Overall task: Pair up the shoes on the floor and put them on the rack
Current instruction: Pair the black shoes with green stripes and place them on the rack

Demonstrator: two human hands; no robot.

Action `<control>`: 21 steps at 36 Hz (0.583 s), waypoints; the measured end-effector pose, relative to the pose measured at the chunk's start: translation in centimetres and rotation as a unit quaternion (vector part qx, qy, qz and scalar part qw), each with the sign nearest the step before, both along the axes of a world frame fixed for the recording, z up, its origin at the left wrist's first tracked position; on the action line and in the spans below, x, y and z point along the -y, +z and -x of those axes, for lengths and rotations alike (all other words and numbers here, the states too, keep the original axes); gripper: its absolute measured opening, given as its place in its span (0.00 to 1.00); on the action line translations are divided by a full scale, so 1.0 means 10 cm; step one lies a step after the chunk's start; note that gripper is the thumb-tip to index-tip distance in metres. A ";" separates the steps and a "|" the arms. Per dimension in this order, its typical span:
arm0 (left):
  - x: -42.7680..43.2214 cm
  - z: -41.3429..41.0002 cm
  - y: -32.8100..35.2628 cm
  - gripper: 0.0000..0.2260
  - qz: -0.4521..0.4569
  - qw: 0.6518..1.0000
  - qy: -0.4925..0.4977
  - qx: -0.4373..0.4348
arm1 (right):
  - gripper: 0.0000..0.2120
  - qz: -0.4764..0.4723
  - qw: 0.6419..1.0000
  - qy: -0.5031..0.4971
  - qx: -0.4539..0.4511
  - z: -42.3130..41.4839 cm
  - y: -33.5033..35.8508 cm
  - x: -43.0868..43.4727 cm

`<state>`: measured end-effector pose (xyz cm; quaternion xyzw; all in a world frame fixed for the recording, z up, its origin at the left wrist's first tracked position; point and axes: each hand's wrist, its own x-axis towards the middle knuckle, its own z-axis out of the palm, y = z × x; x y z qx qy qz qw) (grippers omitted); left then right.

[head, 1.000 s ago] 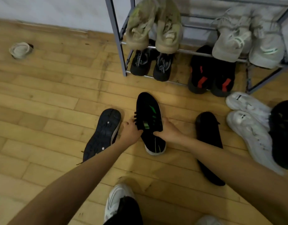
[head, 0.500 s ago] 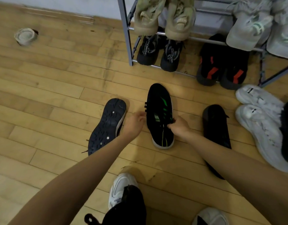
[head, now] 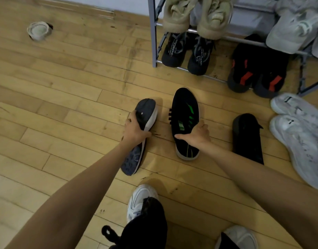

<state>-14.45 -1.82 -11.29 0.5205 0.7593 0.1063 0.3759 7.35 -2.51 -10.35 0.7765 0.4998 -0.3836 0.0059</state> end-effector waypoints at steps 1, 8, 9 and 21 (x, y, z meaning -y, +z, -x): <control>-0.03 -0.04 0.02 0.45 -0.010 0.999 -0.004 0.034 | 0.57 0.008 1.000 -0.003 0.005 0.00 0.01 -0.02; -0.21 -0.30 0.23 0.37 0.089 0.950 0.035 0.299 | 0.54 -0.009 0.999 0.001 0.043 -0.20 0.00 0.01; -0.22 -0.32 0.26 0.35 0.108 0.934 0.046 0.339 | 0.54 -0.012 0.999 -0.002 0.044 -0.26 0.00 0.02; -0.22 -0.41 0.19 0.11 0.122 0.898 0.081 0.415 | 0.56 -0.023 0.997 -0.052 0.051 -0.71 0.03 0.05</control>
